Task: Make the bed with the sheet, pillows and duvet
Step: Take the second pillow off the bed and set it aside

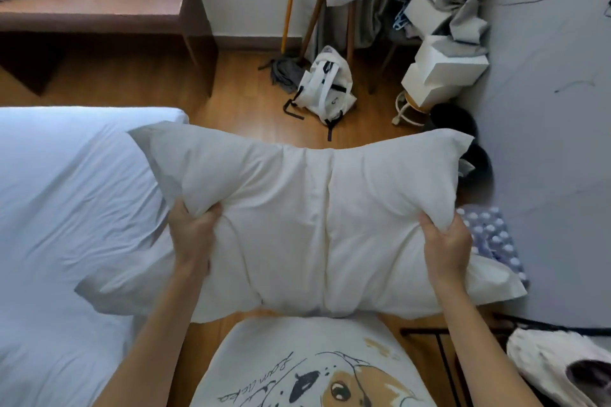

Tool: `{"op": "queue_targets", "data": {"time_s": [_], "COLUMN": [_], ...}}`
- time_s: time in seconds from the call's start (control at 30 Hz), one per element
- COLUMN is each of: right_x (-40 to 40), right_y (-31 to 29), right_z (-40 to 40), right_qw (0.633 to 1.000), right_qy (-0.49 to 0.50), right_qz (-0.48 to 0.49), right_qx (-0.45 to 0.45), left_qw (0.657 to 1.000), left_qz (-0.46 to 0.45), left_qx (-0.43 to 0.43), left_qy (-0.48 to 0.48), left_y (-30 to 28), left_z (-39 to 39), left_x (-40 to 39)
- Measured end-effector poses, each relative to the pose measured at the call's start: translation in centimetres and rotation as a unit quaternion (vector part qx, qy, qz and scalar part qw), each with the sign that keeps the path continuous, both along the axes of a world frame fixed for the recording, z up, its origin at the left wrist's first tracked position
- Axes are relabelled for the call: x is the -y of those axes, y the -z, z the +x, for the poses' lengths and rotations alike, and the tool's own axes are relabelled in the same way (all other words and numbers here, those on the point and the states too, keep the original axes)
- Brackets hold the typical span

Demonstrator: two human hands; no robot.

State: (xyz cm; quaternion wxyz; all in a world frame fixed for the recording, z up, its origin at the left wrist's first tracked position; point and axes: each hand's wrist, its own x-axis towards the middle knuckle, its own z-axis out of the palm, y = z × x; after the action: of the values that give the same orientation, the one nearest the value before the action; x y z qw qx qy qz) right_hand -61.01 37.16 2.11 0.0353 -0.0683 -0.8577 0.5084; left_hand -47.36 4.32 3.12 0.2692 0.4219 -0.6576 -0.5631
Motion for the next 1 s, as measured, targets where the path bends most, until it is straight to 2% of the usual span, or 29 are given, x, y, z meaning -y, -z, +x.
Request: {"op": "queue_targets", "data": {"time_s": [0.13,0.3,0.53,0.8,1.0], "right_x": [3.9,9.4,20.3,37.4,51.7], "right_y": [0.5,-2.5,-3.3,-0.7,-2.8], "right_z": [-13.5,-28.1,-41.4,-54.4,-62.9], "right_qw": [0.999,0.995,0.981,0.981,0.980], "right_qy": [-0.051,-0.101,-0.188,-0.192,-0.192], "right_qz": [-0.013,-0.020,-0.038,-0.016,-0.045], "right_qx": [0.010,-0.006,0.003,0.006,-0.012], "left_qw": [0.999,0.992,0.978,0.973,0.976], "left_qz": [0.016,0.010,0.024,0.054,0.015], "left_qx": [0.003,-0.001,-0.008,0.001,-0.011], "left_qy": [-0.048,-0.123,-0.205,-0.224,-0.216], "left_y": [0.3,-2.7,-2.6,1.3,-2.1], "left_z": [-10.9,-21.0,-30.9,-43.5,-52.5], "left_x": [1.5,5.2,13.1,29.4,43.8]}}
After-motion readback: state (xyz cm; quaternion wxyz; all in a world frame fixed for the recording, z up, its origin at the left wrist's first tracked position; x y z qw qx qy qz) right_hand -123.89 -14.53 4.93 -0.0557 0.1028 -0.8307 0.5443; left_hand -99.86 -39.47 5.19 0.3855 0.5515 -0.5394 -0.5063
